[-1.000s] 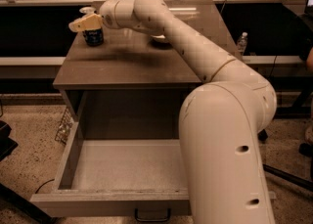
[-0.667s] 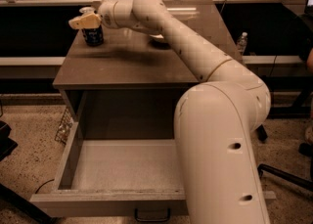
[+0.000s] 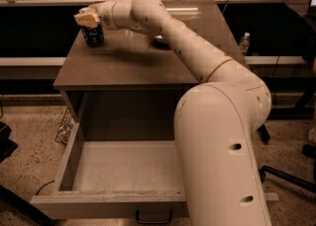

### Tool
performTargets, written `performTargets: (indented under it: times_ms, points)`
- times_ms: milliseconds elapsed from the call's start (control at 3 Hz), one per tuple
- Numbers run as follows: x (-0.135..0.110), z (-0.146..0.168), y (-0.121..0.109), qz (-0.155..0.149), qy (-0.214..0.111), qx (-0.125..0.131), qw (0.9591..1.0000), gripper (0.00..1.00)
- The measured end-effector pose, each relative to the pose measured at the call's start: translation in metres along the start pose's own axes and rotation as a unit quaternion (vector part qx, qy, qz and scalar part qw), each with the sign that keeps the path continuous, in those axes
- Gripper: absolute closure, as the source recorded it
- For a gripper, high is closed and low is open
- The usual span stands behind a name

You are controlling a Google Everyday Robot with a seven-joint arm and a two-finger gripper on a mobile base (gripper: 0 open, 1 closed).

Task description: Place pepsi can into top drawer

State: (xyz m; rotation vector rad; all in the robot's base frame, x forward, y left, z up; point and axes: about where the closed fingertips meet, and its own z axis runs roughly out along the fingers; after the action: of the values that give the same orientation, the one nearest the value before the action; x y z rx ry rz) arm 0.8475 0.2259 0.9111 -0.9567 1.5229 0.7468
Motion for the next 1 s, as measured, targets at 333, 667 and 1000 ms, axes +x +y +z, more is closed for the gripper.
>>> performTargets:
  times_ms: [333,667,1000]
  points:
    - [0.001,0.003,0.002,0.000,0.000,-0.002,1.0000,0.94]
    - [-0.042,-0.028,0.005,-0.041,-0.013,0.007,0.9991,1.00]
    - [-0.077,-0.065,0.017,-0.070,-0.024,0.015,0.9971,1.00]
